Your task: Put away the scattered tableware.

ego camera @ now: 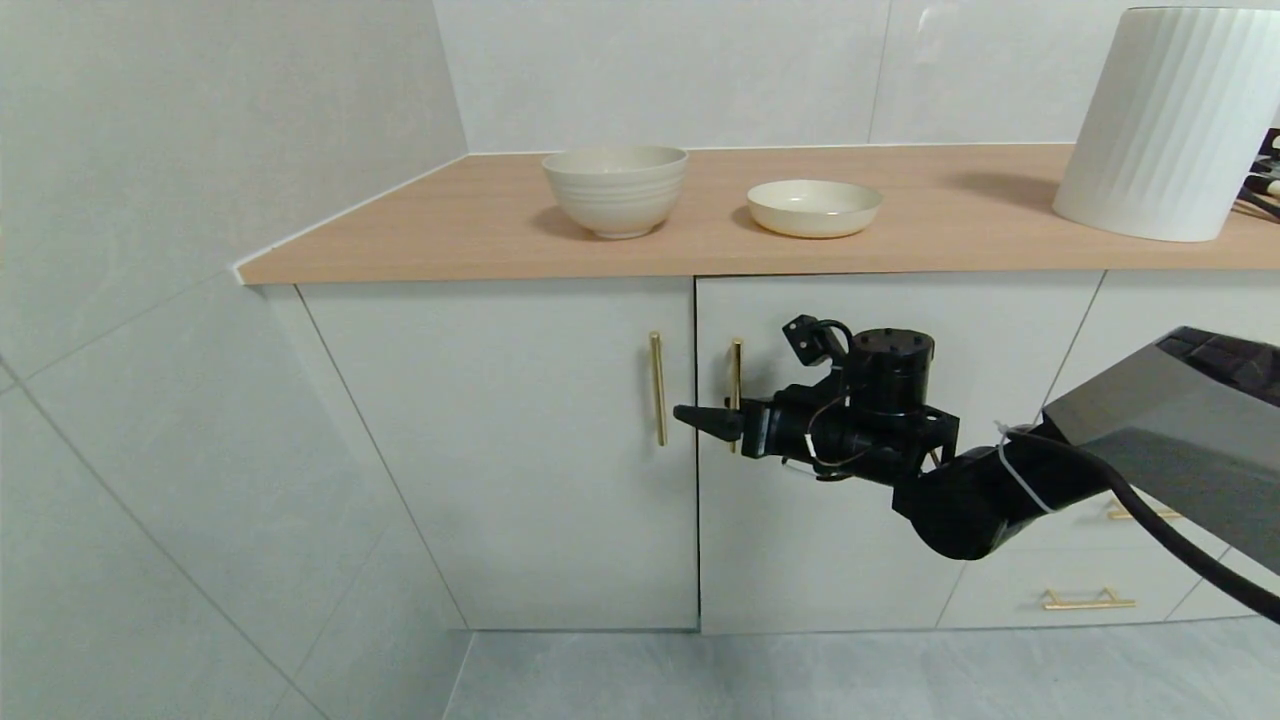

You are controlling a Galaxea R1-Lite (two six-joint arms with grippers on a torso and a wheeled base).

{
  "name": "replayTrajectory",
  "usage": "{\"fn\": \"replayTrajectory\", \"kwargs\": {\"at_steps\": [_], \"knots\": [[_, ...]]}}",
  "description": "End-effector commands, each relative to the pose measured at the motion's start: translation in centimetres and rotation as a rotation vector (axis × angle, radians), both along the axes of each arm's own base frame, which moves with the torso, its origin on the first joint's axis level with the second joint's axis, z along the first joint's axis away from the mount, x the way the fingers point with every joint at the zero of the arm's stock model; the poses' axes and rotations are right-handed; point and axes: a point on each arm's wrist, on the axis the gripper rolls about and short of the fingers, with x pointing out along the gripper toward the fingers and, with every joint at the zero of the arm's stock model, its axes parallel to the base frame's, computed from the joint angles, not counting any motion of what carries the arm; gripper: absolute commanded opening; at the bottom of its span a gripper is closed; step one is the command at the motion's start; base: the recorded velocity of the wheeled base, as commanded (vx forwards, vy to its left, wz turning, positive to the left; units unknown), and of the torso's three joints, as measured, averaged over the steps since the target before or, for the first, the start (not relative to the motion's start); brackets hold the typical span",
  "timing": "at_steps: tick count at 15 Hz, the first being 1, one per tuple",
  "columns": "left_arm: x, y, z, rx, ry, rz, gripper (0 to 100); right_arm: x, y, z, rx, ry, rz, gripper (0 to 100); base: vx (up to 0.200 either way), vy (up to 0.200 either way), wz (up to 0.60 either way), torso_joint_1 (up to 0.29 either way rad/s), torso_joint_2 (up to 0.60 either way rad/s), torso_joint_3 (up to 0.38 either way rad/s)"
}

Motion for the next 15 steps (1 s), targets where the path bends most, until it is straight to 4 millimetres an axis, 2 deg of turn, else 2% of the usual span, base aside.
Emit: {"fn": "replayTrajectory", "kwargs": {"at_steps": [1, 6, 8, 10, 12, 15], "knots": [[0.0, 0.0, 0.0, 0.000, 0.000, 0.001, 100, -0.4, 0.0, 0.0, -0.003, 0.007, 0.006, 100, 0.000, 0.000, 0.00, 0.000, 0.00, 0.000], [0.0, 0.0, 0.0, 0.000, 0.000, 0.001, 100, -2.0, 0.1, 0.7, -0.002, 0.010, 0.035, 100, 0.000, 0.000, 0.00, 0.000, 0.00, 0.000], [0.0, 0.0, 0.0, 0.000, 0.000, 0.001, 100, -2.9, -0.5, 1.3, -0.001, 0.016, 0.039, 100, 0.000, 0.000, 0.00, 0.000, 0.00, 0.000], [0.0, 0.0, 0.0, 0.000, 0.000, -0.001, 100, -4.4, -1.3, 1.9, 0.006, 0.040, 0.083, 100, 0.000, 0.000, 0.00, 0.000, 0.00, 0.000], [0.0, 0.0, 0.0, 0.000, 0.000, 0.001, 100, -6.9, -1.8, 2.4, 0.021, 0.090, 0.182, 100, 0.000, 0.000, 0.00, 0.000, 0.00, 0.000], [0.0, 0.0, 0.0, 0.000, 0.000, 0.001, 100, -9.4, -2.7, 2.5, 0.029, 0.085, 0.233, 100, 0.000, 0.000, 0.00, 0.000, 0.00, 0.000]]}}
